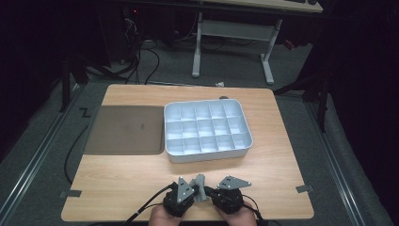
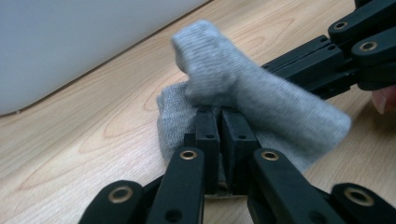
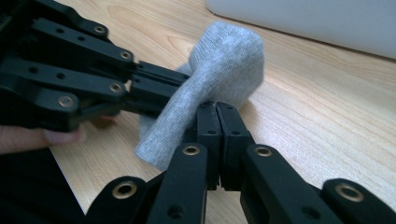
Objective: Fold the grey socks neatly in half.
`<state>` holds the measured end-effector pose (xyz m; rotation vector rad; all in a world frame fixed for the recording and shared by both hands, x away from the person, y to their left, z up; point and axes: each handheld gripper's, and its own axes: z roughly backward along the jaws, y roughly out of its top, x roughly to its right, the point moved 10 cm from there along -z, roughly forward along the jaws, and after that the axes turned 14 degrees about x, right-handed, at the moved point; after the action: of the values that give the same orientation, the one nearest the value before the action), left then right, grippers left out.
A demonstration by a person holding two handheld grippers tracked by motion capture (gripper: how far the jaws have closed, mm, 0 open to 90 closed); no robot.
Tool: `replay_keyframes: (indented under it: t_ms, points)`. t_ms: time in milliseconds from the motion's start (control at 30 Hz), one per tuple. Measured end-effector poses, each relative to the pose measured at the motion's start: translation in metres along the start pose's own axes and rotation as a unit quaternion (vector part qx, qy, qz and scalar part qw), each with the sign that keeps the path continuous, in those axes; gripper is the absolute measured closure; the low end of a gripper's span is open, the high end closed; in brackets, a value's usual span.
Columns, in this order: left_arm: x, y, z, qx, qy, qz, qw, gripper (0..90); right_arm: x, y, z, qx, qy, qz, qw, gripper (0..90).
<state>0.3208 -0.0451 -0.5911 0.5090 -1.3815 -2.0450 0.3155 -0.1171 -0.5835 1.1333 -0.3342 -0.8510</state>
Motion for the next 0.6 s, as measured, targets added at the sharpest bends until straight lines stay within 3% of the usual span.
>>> replay_keyframes:
  t_ms: [67, 167, 267, 400, 500, 600]
  points:
    - [0.001, 0.001, -0.002, -0.002, 0.003, -0.007, 1.0000, 84.5, 0.001, 0.001, 0.000, 0.001, -0.003, -0.002, 1.0000, 89.6]
    - [0.003, 0.003, -0.004, -0.002, -0.007, 0.004, 1.0000, 81.7, 0.007, 0.001, 0.001, 0.003, -0.011, -0.007, 0.9999, 89.4]
    - [0.003, 0.005, -0.006, 0.002, -0.040, 0.045, 0.9982, 77.1, 0.012, 0.001, 0.002, 0.005, -0.017, -0.011, 0.9998, 89.0]
    - [-0.001, 0.008, -0.005, 0.010, -0.068, 0.111, 0.9915, 69.3, 0.018, 0.001, 0.003, 0.007, -0.023, -0.017, 0.9996, 87.9]
    - [-0.004, 0.010, -0.001, 0.015, -0.068, 0.114, 0.9910, 64.7, 0.020, 0.000, 0.003, 0.005, -0.026, -0.017, 0.9995, 87.7]
    - [-0.007, 0.013, 0.008, 0.030, -0.060, 0.104, 0.9923, 65.1, 0.020, -0.001, 0.002, 0.003, -0.028, -0.015, 0.9995, 87.7]
